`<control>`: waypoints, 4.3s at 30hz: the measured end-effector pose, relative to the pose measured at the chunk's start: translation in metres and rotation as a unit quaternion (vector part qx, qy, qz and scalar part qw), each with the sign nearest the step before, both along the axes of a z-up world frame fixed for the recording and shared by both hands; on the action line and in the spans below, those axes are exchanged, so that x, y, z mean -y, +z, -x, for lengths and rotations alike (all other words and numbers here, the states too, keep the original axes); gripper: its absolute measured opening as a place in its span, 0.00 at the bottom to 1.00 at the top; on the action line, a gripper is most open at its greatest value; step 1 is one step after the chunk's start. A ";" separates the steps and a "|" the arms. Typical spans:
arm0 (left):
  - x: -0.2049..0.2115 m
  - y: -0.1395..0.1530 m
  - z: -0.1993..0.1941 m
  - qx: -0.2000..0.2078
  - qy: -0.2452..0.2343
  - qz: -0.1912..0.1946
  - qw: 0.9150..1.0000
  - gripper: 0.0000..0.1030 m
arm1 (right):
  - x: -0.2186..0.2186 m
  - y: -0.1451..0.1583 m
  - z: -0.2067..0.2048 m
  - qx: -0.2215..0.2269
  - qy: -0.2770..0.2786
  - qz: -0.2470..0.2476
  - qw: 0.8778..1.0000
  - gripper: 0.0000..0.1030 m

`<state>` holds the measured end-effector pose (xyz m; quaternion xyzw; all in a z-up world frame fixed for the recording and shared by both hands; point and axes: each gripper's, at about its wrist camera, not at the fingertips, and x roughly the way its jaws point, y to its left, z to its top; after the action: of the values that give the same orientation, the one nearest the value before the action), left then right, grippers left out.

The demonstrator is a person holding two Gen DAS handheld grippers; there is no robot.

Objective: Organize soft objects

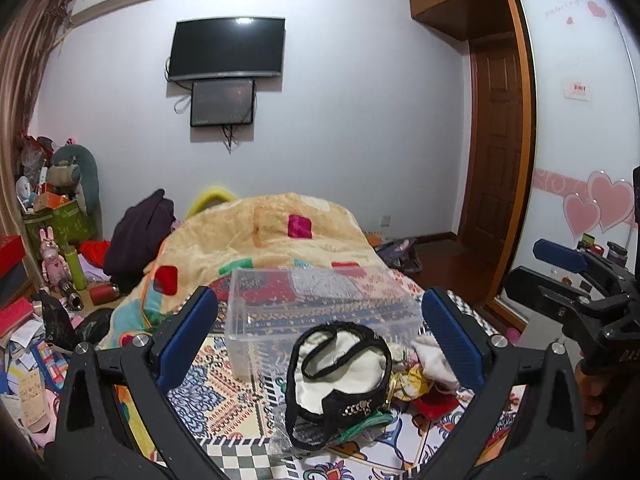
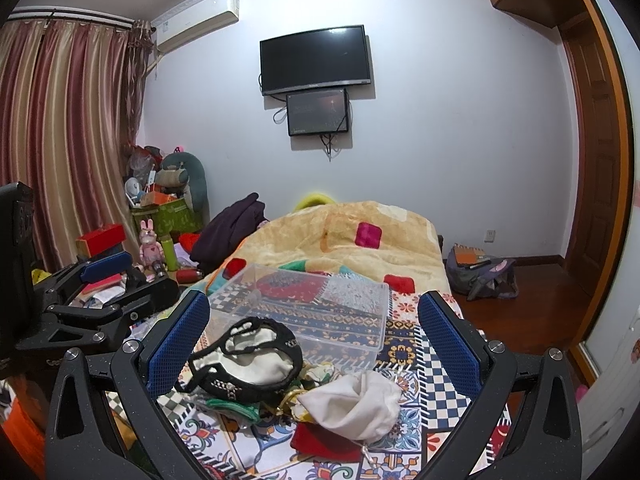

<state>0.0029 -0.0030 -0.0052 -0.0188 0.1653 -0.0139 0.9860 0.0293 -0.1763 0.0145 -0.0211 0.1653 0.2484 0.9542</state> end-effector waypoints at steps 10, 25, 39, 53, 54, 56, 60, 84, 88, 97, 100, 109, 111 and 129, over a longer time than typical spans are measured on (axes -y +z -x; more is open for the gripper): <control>-0.007 -0.050 -0.041 -0.094 -0.008 0.008 0.996 0.94 | 0.012 -0.050 -0.034 -0.105 -0.006 0.036 0.994 1.00; -0.036 -0.106 -0.091 -0.198 -0.018 0.059 0.978 0.56 | 0.017 -0.105 -0.071 -0.244 0.003 0.043 0.969 0.57; -0.027 -0.087 -0.071 -0.166 -0.039 0.056 0.984 0.06 | 0.023 -0.093 -0.063 -0.232 0.022 0.013 0.972 0.10; -0.045 -0.015 -0.058 -0.083 -0.040 0.055 0.994 0.06 | 0.013 -0.023 -0.055 -0.124 0.028 0.001 0.992 0.09; -0.047 -0.011 -0.062 -0.080 -0.038 0.055 0.995 0.06 | 0.010 -0.020 -0.060 -0.118 0.027 0.002 0.993 0.09; -0.052 -0.005 -0.071 -0.074 -0.030 0.053 0.995 0.06 | 0.004 -0.017 -0.068 -0.112 0.027 0.005 0.993 0.09; -0.062 0.004 -0.092 -0.065 -0.016 0.051 0.996 0.06 | -0.009 -0.016 -0.086 -0.105 0.027 0.011 0.994 0.09; -0.060 -0.076 -0.192 -0.183 -0.034 0.038 0.982 0.06 | -0.068 -0.095 -0.167 -0.209 0.047 0.108 0.971 0.10; -0.054 -0.078 -0.191 -0.191 -0.037 0.034 0.980 0.07 | -0.069 -0.097 -0.166 -0.212 0.046 0.115 0.969 0.11; -0.048 -0.061 -0.164 -0.175 -0.033 0.024 0.984 0.38 | -0.063 -0.077 -0.154 -0.176 0.026 0.106 0.978 0.54; -0.045 -0.049 -0.152 -0.158 -0.031 0.014 0.987 0.49 | -0.057 -0.065 -0.149 -0.163 0.021 0.095 0.982 0.64; -0.028 -0.017 -0.106 -0.107 -0.031 -0.011 0.994 0.90 | -0.036 -0.030 -0.118 -0.125 0.016 0.060 0.990 0.84; -0.023 -0.017 -0.097 -0.104 -0.031 -0.015 0.994 0.96 | -0.033 -0.029 -0.112 -0.123 0.017 0.060 0.990 0.85; -0.007 -0.107 -0.090 -0.217 -0.056 0.036 0.974 0.96 | -0.018 -0.107 -0.092 -0.233 0.031 0.088 0.968 0.76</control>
<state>0.0930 0.0036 -0.1123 -0.0479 0.3755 -0.0704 0.9229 0.1213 -0.1586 -0.0923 -0.0518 0.4040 0.2600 0.8755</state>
